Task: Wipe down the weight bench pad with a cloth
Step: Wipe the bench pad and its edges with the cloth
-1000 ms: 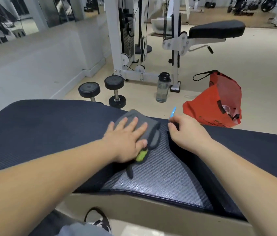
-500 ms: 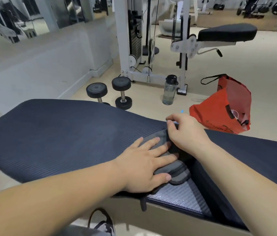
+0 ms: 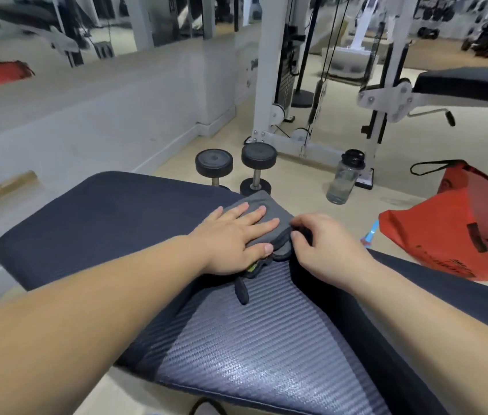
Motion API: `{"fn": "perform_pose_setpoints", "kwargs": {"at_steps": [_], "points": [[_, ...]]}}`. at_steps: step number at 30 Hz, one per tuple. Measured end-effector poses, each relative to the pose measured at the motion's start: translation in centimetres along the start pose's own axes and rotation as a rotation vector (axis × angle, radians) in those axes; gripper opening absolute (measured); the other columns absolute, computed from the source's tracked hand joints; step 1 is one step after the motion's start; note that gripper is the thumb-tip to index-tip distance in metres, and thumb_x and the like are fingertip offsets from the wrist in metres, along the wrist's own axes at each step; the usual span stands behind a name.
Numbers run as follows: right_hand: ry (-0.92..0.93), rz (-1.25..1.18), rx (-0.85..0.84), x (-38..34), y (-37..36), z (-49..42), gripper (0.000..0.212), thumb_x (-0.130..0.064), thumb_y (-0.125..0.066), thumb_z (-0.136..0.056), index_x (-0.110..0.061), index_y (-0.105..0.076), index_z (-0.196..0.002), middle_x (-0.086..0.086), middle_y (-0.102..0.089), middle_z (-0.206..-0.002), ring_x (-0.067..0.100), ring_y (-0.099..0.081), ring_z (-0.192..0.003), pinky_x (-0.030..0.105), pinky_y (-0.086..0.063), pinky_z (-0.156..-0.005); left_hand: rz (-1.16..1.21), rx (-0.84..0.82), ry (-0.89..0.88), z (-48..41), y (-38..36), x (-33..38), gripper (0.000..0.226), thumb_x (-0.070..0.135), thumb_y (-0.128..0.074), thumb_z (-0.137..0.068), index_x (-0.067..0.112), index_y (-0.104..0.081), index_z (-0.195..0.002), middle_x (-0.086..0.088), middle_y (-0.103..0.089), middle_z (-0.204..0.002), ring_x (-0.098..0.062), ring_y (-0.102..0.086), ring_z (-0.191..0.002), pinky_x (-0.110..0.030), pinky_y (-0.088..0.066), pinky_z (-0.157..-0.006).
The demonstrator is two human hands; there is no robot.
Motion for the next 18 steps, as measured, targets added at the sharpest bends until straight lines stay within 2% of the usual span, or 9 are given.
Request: {"fn": "perform_pose_setpoints", "kwargs": {"at_steps": [4,9,14,18], "points": [[0.030,0.069,-0.045,-4.5,-2.0,-4.0,0.040,-0.037,-0.044,-0.090,-0.020,-0.063,-0.121,0.009,-0.069,-0.119,0.031,-0.060,-0.115,0.044,-0.050,-0.099,0.046,0.042,0.123,-0.4,0.9,-6.6,0.060,0.068,-0.020,-0.098,0.055,-0.004,-0.154,0.019,0.007,-0.168,-0.012,0.012,-0.156,-0.051,0.004,-0.125],[0.100,0.156,-0.137,-10.7,-5.7,-6.3,0.038,-0.045,-0.041,-0.088,-0.023,-0.062,-0.109,0.005,-0.063,-0.109,0.030,-0.061,-0.108,0.048,-0.053,-0.092,0.084,0.100,0.311,2.7,1.6,-15.7,0.061,0.069,-0.018,-0.098,0.054,-0.005,-0.155,0.018,0.005,-0.169,-0.014,0.010,-0.156,-0.050,0.004,-0.125],[0.221,0.204,-0.136,-17.2,-8.9,-6.2,0.036,-0.040,-0.047,-0.099,-0.024,-0.062,-0.126,0.002,-0.061,-0.124,0.026,-0.057,-0.122,0.045,-0.053,-0.096,0.088,0.136,0.474,7.9,1.4,-21.7,0.062,0.069,-0.016,-0.097,0.052,-0.006,-0.156,0.016,0.002,-0.169,-0.016,0.006,-0.157,-0.051,0.002,-0.125],[0.311,0.194,-0.167,-22.0,-11.0,-4.7,0.034,-0.042,-0.047,-0.100,-0.024,-0.065,-0.122,-0.001,-0.060,-0.122,0.025,-0.056,-0.120,0.044,-0.053,-0.093,0.103,0.179,0.580,12.7,0.6,-24.0,0.063,0.071,-0.016,-0.095,0.053,-0.008,-0.155,0.016,0.000,-0.169,-0.017,0.004,-0.157,-0.052,0.000,-0.125]]}}
Point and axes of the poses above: each hand's wrist, its own z-axis away from the middle knuckle, its own y-axis out of the back of the hand, x = y × z, the point moved 5 cm from there along -z, towards the middle knuckle
